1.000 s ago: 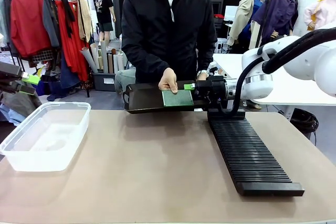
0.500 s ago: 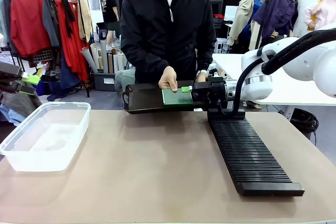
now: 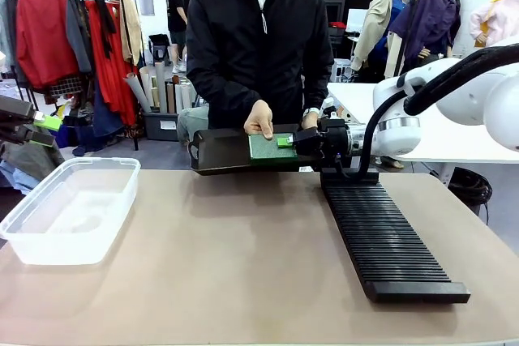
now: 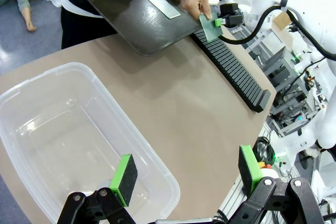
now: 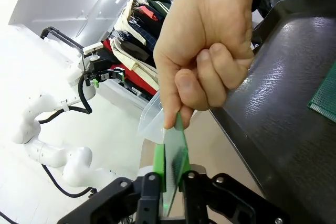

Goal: Sort PCBs into racks and boxes based on the side picked up.
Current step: Pick up the Blank PCB handed by the Human.

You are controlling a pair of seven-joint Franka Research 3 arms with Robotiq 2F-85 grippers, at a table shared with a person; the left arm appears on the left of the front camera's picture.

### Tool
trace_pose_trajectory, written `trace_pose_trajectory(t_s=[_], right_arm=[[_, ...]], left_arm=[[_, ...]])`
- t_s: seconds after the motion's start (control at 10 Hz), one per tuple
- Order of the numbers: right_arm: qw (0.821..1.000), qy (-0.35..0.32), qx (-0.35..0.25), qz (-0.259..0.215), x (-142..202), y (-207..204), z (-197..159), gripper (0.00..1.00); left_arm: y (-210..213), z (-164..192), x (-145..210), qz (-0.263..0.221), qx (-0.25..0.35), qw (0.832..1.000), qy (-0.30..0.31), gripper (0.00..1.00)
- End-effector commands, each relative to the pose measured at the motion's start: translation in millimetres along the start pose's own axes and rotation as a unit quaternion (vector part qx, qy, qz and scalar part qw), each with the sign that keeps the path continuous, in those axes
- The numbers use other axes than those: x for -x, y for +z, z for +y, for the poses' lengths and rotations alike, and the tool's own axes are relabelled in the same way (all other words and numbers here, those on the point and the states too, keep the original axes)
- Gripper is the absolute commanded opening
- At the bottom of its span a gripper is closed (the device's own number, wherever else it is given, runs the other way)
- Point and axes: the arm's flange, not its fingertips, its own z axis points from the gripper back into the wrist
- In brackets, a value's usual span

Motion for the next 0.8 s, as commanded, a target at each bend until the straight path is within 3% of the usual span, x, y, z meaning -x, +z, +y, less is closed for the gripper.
trace_pose_trajectory(t_s=[0.0,0.3,0.4,0.7], right_arm=[[1.0,-0.019,-0.004,-0.022,-10,-6,-2,0.0],[0.998,-0.042,-0.03,-0.023,-15,-8,-5,0.0],[1.0,-0.02,-0.003,-0.006,2,0,-4,0.0],[1.0,-0.02,-0.003,-0.006,2,0,-4,0.0]], left_arm=[[1,-1,0,-0.001,0.0,1.0,-0.001,1.0],[1,-1,0,-0.001,0.0,1.0,-0.001,1.0],[1,-1,0,-0.001,0.0,1.0,-0.001,1.0],[1,-1,0,-0.001,0.0,1.0,-0.001,1.0]])
